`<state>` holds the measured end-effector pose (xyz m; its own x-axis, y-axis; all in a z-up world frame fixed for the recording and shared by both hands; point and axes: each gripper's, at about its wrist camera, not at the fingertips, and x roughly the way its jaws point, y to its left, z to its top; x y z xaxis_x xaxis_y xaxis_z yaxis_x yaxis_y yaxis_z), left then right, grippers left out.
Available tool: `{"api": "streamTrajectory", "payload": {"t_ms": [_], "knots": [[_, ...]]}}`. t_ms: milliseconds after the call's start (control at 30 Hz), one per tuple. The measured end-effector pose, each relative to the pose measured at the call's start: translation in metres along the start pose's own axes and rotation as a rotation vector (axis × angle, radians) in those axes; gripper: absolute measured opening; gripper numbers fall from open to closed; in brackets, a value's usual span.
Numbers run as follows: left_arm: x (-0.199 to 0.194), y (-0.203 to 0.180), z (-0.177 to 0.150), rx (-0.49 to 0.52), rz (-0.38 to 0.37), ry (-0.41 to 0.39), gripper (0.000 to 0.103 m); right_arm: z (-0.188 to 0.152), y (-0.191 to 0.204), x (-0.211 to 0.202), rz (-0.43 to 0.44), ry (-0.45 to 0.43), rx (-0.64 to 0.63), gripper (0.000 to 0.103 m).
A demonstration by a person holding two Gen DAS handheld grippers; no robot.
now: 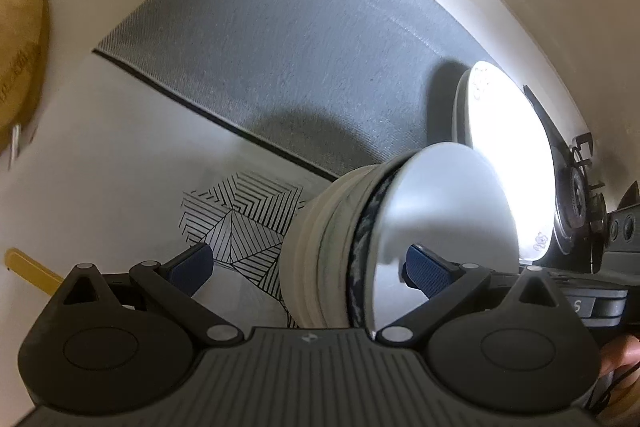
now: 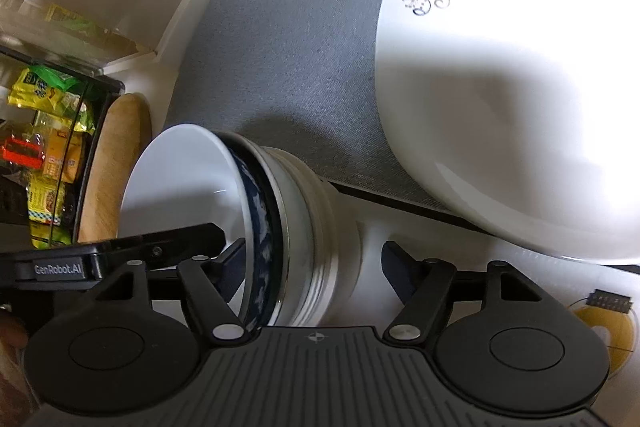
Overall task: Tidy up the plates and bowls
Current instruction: 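Grasp the rim of the whole bowl stack with both tools, then lift the bowl stack and carry it toward the white plate stack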
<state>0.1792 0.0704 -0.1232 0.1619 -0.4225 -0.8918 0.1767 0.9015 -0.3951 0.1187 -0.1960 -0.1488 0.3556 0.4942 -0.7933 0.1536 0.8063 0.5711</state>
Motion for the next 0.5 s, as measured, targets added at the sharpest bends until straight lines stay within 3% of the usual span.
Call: {"api": "streamTrajectory", "payload": {"t_ms": [300, 333, 400, 433, 500], "knots": [[0.005, 0.014, 0.002, -0.065, -0.062, -0.001, 0.103, 0.0, -0.005, 0.0, 0.019, -0.005, 0.016, 0.078], [0.005, 0.015, 0.002, -0.08, -0.09, 0.004, 0.103, -0.002, -0.006, -0.002, 0.018, -0.008, 0.016, 0.074], [0.009, 0.022, 0.003, -0.164, -0.251, 0.089, 0.1, -0.003, -0.005, -0.001, 0.051, 0.007, 0.021, 0.068], [0.009, 0.024, 0.004, -0.197, -0.255, 0.097, 0.101, -0.004, -0.005, -0.001, 0.048, -0.003, 0.03, 0.067], [0.006, 0.019, 0.002, -0.143, -0.231, 0.065, 0.101, -0.006, -0.002, -0.002, 0.041, -0.008, 0.006, 0.066]]}}
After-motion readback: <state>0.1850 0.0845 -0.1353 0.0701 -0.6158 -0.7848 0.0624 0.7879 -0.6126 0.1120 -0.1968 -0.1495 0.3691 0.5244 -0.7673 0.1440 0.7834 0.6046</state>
